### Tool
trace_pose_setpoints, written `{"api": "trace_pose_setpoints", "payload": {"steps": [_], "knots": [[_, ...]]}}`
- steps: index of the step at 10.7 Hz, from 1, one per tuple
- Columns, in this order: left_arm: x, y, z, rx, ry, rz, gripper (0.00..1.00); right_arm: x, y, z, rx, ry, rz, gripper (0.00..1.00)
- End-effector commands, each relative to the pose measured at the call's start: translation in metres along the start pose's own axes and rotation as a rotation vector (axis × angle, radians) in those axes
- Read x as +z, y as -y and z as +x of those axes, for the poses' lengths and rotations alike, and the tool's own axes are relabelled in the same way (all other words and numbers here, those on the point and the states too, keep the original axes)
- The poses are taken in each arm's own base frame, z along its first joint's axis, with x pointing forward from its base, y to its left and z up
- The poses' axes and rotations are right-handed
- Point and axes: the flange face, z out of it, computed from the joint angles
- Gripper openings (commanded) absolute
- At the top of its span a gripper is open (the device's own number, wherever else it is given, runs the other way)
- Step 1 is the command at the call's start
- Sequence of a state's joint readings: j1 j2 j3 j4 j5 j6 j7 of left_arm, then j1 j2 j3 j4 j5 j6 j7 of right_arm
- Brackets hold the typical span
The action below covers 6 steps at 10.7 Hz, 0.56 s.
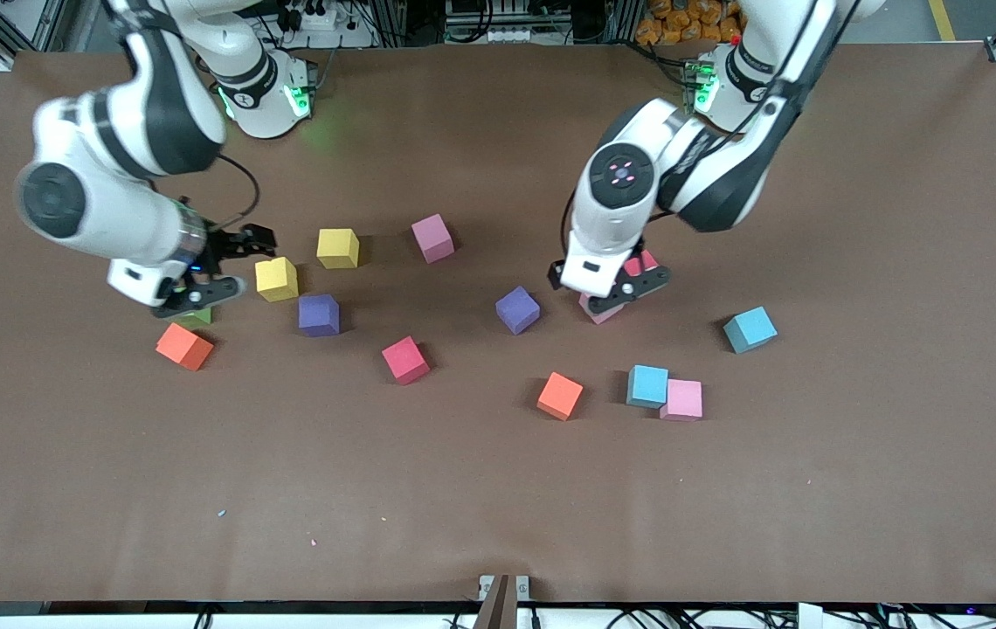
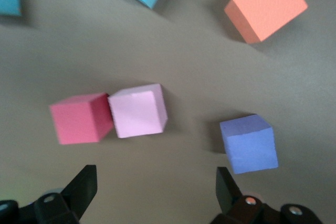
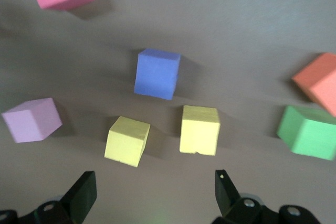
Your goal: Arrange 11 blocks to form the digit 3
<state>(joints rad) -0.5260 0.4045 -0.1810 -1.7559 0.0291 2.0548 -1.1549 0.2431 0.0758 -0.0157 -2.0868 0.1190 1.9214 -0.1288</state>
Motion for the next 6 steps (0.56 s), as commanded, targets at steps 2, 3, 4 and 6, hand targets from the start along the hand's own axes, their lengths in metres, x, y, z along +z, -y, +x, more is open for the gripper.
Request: {"api": "trace_pose_setpoints", "payload": {"steps": [2, 3, 4, 6], "knots": [[0.033, -0.045, -0.012, -0.089, 0.001, -0.052, 1.0, 0.066, 0.021, -0.012, 0.009, 0.017, -0.008, 1.0], [0.046, -0.06, -0.019, -0.101, 0.009, -0.049, 1.0, 0.075, 0.039, -0.009, 0.012, 0.023, -0.018, 1.0], [0.056, -0.068, -0.018, -0.1, 0.008, -0.046, 1.0, 0.081, 0.056, -0.007, 0.017, 0.02, -0.028, 1.0], [0.075, -0.084, -0.027, -0.076, 0.007, -0.037, 1.0, 0.085, 0.094, -0.004, -0.038, -0.022, -0.036, 1.0]]}}
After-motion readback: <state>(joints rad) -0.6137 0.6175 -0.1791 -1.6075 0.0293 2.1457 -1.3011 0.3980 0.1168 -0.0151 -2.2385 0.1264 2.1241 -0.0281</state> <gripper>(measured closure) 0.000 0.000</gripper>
